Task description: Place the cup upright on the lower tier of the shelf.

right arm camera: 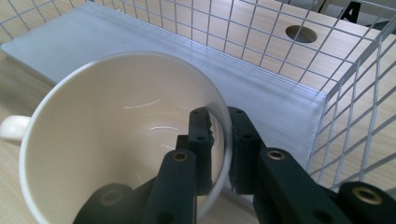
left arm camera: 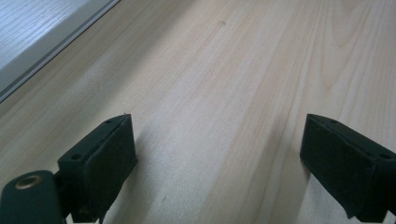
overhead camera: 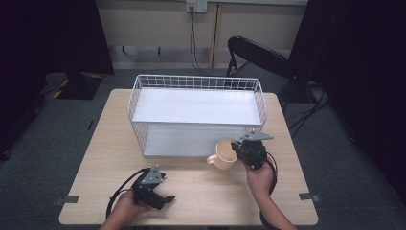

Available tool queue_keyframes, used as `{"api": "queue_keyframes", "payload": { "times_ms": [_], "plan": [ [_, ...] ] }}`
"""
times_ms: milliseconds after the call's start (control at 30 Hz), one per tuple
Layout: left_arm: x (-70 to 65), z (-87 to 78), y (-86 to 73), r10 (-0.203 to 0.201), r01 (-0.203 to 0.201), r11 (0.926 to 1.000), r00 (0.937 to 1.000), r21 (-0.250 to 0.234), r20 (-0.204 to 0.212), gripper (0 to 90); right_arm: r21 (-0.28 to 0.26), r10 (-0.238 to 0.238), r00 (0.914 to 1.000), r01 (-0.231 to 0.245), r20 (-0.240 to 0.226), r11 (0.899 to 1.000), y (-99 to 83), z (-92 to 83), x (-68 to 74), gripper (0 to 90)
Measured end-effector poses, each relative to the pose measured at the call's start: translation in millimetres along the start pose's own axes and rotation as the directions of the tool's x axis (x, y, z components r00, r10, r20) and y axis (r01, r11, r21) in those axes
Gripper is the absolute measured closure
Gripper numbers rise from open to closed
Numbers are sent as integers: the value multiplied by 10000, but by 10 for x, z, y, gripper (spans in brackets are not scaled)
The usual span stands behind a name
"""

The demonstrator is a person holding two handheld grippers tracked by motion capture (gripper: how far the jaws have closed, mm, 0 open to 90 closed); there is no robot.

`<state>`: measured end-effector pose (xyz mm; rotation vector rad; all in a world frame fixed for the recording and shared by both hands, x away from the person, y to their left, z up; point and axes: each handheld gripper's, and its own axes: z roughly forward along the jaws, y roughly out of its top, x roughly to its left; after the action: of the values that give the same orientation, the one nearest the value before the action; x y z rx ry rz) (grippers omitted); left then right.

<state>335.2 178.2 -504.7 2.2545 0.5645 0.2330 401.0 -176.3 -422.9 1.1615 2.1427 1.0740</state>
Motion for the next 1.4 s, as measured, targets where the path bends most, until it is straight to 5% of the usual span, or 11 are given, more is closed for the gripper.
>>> {"api": "queue_keyframes", "payload": {
  "times_ms": [1400],
  "plan": [
    [0, 0, 0, -4, 4, 10000, 10000, 1, -1, 99, -272, 208, 9969, -188, 758, 9995, 38, 178, 28, 817]
  ]
}}
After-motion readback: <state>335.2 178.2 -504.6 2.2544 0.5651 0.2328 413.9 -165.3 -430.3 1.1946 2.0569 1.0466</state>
